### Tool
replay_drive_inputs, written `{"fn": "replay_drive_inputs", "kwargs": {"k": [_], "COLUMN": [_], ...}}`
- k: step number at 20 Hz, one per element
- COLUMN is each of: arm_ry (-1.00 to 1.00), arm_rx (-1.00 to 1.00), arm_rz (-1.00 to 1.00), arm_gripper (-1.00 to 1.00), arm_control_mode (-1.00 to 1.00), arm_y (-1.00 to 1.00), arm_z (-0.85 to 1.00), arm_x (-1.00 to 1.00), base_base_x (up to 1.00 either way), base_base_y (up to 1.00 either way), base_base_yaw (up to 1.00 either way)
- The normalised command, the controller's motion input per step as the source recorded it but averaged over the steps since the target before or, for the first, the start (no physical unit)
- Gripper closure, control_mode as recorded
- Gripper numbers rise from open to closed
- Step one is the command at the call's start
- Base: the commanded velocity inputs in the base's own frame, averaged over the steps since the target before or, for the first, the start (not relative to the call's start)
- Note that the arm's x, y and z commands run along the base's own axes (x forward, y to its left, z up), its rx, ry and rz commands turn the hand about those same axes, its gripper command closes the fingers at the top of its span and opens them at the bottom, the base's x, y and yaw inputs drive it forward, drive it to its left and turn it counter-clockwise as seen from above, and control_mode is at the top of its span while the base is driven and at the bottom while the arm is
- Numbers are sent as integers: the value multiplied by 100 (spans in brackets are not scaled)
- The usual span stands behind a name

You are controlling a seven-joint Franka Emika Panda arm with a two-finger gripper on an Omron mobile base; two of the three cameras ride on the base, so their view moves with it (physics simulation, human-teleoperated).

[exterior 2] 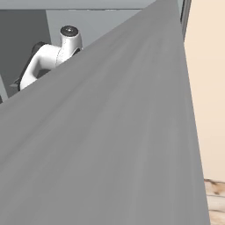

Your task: Retrieve the bottle and the shaker from the cabinet and place them next to the mixing bowl on the counter. Then add garlic from the fridge to the mixing bowl.

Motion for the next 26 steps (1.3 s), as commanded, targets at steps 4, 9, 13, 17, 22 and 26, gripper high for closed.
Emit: {"fn": "replay_drive_inputs", "kwargs": {"k": [4, 9, 13, 17, 22, 26], "arm_ry": [0, 0, 0, 0, 0, 0], "arm_rx": [0, -1, -2, -1, 0, 0], "arm_rz": [0, 0, 0, 0, 0, 0], "arm_gripper": [-100, -100, -100, -100, -100, -100], "arm_control_mode": [-100, -100, -100, -100, -100, -100], "arm_y": [0, 6, 14, 9, 1, 0], "arm_z": [-2, -19, -29, -23, -5, 0], "arm_x": [5, 8, 0, 0, 0, 0], "base_base_x": [0, 0, 0, 0, 0, 0], "base_base_y": [0, 0, 0, 0, 0, 0], "base_base_yaw": [0, 0, 0, 0, 0, 0]}}
